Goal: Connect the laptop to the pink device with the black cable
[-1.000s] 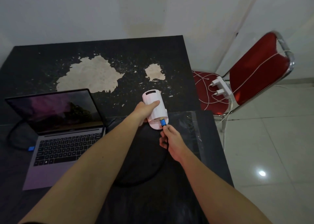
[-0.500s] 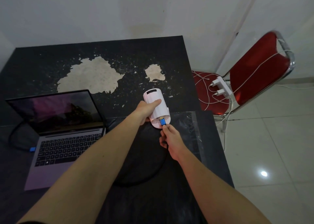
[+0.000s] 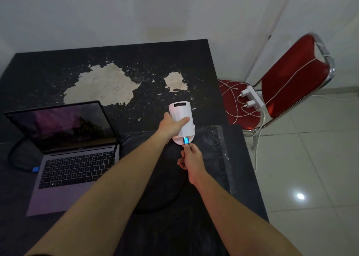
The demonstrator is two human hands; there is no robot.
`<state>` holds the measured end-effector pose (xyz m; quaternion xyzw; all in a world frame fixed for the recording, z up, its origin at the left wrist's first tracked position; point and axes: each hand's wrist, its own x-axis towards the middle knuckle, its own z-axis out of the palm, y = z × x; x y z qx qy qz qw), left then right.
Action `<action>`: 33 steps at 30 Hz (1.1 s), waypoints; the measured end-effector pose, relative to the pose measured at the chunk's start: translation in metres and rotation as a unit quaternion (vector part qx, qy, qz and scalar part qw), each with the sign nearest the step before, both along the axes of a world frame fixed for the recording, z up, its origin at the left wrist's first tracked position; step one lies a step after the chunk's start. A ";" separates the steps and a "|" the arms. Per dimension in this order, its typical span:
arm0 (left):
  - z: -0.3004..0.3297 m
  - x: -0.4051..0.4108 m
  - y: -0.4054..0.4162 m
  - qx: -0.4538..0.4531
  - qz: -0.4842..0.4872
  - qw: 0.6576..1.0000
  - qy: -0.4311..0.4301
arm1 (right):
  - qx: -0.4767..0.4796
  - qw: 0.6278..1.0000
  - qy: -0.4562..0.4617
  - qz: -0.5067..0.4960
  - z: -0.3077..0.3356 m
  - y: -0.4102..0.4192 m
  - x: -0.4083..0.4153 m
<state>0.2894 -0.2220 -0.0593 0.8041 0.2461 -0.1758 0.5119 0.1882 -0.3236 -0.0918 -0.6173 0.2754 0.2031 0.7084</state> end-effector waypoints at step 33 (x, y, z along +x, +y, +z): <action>0.021 -0.078 0.058 0.094 -0.038 0.995 -0.001 | -0.311 0.942 0.004 0.122 0.006 -0.003 -0.026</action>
